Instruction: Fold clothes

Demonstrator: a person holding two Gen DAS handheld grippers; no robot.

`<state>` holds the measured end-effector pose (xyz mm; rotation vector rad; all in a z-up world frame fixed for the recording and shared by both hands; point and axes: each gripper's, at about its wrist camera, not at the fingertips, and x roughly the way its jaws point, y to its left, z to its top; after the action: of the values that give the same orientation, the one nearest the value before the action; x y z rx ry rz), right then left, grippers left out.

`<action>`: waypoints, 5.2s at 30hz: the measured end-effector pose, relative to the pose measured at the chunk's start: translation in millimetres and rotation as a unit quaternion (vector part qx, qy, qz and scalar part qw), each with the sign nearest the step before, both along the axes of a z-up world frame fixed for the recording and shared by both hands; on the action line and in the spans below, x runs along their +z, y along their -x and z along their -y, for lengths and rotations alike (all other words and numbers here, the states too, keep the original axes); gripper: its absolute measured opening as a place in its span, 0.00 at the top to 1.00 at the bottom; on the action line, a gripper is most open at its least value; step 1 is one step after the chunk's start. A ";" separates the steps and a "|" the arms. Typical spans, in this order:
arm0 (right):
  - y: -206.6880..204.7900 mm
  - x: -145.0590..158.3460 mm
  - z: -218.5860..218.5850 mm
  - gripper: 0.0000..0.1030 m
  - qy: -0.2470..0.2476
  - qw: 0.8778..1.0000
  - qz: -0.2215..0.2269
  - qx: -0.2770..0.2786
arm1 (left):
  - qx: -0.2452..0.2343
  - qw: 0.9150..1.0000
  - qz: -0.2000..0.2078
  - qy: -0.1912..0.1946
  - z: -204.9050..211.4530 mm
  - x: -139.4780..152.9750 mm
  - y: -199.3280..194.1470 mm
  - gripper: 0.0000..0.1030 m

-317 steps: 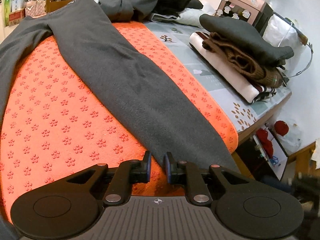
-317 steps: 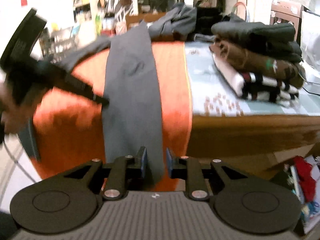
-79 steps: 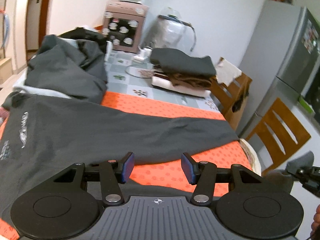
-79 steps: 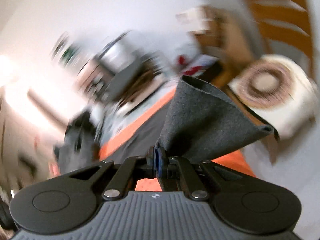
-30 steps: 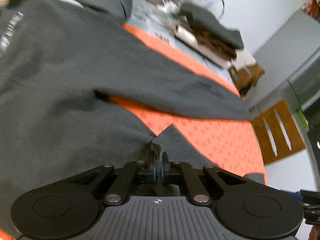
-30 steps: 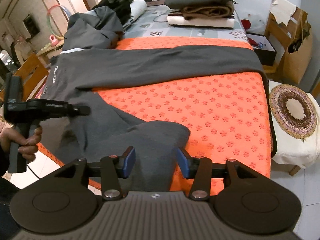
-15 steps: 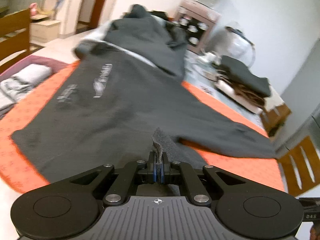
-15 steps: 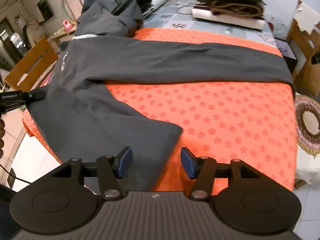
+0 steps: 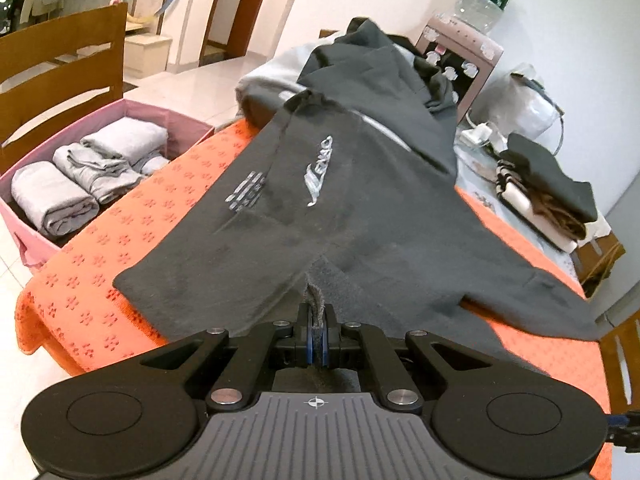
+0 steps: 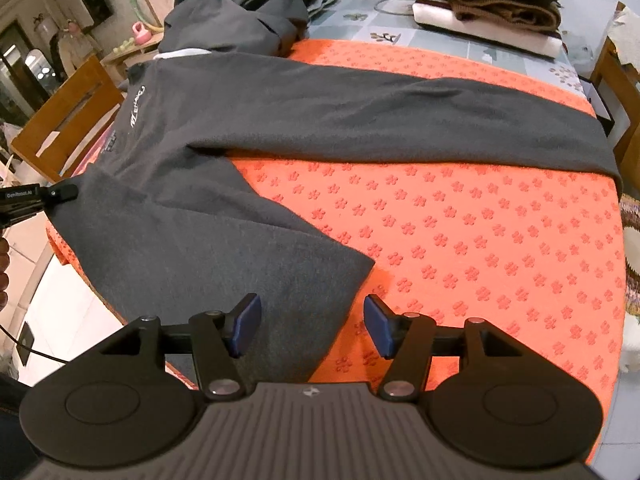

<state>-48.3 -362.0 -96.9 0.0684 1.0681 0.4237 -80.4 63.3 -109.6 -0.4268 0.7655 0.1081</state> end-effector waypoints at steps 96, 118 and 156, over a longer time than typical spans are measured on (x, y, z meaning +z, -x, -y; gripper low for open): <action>-154.1 -103.3 308.7 0.45 -0.265 0.813 -0.026 -0.518 | -0.104 0.994 -0.034 -0.007 154.5 86.1 -141.5 0.46; -182.3 10.5 151.5 0.94 -0.026 0.952 0.225 -0.208 | -0.033 0.999 -0.008 0.018 129.1 81.6 -113.1 0.46; -78.7 15.8 26.9 0.48 0.014 0.991 0.119 0.065 | -0.268 0.959 0.028 -0.088 269.1 49.0 -167.6 0.36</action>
<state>30.4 -388.9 -81.1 -0.0756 0.8462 0.5213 87.2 -205.8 -60.6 -0.0433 0.7859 -0.3416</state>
